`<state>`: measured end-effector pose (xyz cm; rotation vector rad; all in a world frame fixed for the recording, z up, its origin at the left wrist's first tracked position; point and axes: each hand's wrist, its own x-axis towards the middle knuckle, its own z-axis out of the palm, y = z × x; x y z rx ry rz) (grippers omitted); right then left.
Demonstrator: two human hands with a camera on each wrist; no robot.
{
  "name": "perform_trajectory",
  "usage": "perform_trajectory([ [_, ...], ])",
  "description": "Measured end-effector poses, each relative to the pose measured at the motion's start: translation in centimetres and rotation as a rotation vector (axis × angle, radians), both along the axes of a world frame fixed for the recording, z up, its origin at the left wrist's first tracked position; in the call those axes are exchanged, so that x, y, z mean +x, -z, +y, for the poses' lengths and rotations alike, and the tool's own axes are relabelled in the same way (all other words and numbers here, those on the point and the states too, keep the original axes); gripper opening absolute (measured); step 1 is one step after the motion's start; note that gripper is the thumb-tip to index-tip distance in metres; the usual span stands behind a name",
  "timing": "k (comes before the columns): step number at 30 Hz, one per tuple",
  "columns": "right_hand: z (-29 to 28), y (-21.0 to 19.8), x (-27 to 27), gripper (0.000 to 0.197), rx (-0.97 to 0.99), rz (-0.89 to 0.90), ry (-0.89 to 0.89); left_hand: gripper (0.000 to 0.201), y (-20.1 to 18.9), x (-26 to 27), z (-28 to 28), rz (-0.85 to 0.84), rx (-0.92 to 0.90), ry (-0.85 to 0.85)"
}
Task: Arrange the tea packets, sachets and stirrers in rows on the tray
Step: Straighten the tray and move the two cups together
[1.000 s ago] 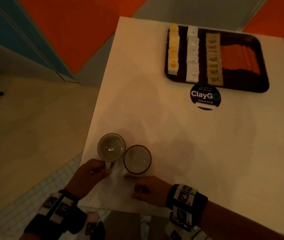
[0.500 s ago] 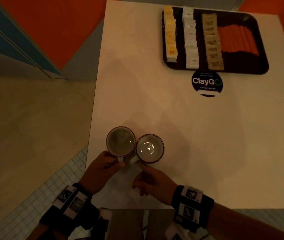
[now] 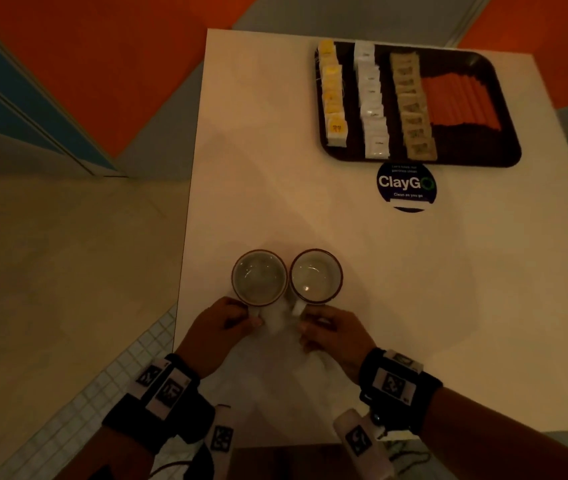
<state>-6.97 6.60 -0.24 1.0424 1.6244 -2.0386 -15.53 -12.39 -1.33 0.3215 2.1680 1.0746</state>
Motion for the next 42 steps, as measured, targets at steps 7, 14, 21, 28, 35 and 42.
perform_trajectory([
  [7,2.7,0.1,-3.7,0.011,0.337,0.120,-0.056,0.018,-0.7,-4.9,2.0,-0.019,0.066,-0.144],
  [14,5.6,-0.2,-10.9,0.017,0.421,0.217,-0.036,0.026,-0.6,-11.6,5.7,0.104,0.077,-0.302],
  [21,9.6,1.1,-23.3,0.012,0.394,0.279,0.133,0.016,-0.4,-22.1,10.2,0.091,0.159,-0.469],
  [28,11.5,1.4,-32.8,0.019,0.486,0.277,0.112,0.020,-0.8,-29.7,13.2,0.086,0.153,-0.457],
  [35,11.7,1.6,-36.6,0.025,0.503,0.237,0.143,0.012,-1.3,-33.8,15.2,-0.221,0.364,-0.569],
  [42,11.8,1.2,-39.4,0.026,0.567,0.184,0.145,0.016,-1.3,-36.6,15.4,-0.242,0.390,-0.604],
])
